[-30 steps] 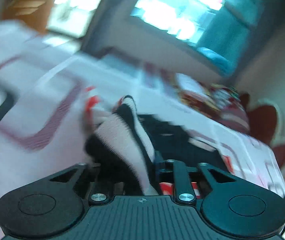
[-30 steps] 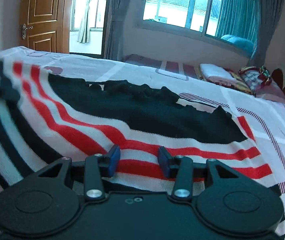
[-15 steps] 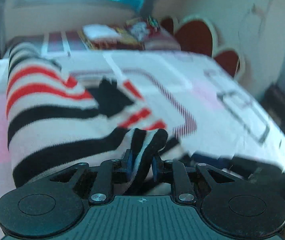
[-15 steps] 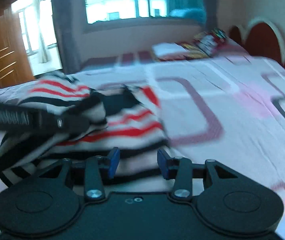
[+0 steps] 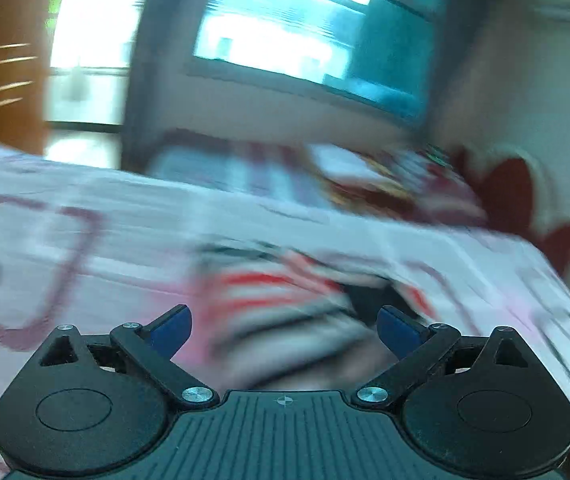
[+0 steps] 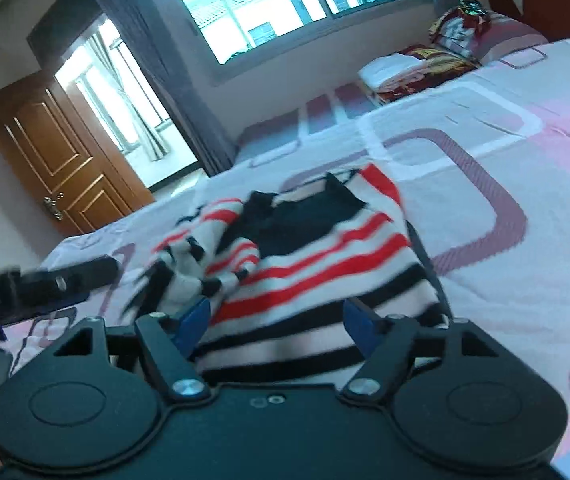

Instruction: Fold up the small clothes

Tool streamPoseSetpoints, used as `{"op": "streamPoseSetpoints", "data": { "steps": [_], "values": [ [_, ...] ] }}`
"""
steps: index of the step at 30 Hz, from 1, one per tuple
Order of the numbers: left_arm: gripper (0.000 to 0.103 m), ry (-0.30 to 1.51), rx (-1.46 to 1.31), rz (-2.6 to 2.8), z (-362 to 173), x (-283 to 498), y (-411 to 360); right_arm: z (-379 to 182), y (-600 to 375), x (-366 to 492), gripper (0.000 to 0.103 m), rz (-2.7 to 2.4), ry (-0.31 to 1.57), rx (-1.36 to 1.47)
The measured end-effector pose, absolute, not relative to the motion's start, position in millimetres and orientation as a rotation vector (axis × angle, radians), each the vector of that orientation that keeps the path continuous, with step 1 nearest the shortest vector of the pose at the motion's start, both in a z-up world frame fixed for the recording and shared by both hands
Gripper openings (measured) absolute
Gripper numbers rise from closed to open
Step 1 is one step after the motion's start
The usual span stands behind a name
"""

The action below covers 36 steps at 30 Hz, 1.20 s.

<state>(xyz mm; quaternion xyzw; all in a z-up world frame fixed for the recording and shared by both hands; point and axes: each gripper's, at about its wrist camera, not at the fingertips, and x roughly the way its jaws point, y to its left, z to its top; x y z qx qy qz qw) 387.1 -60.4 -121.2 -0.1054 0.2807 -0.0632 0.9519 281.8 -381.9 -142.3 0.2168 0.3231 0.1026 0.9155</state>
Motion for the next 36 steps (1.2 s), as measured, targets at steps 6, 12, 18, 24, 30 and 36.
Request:
{"op": "streamPoseSetpoints", "data": {
  "steps": [6,12,18,24,30,36],
  "values": [
    [0.098,0.759,-0.151,-0.081,-177.5,423.7,-55.3,-143.1,-356.3,310.2,0.082,0.293,0.694,0.496],
    [0.098,0.788,-0.071,-0.21,-187.2,421.6,-81.7,-153.0,-333.4,340.1,0.092,0.341,0.765,0.534],
    [0.098,0.813,-0.13,-0.219,-192.5,425.6,-78.0,-166.8,-323.8,372.5,0.086,0.296,0.824,0.508],
    [0.098,0.768,-0.129,-0.18,-180.3,420.1,-71.1,-170.9,-304.0,383.4,0.031,0.335,0.827,0.409],
    [0.098,0.697,-0.184,-0.131,-157.9,421.8,-56.3,-139.1,-301.8,360.8,0.024,0.328,0.669,0.3],
    [0.098,0.715,-0.136,-0.215,-164.0,422.8,-94.5,-110.4,-343.8,334.5,0.024,0.233,0.557,0.186]
  ]
}}
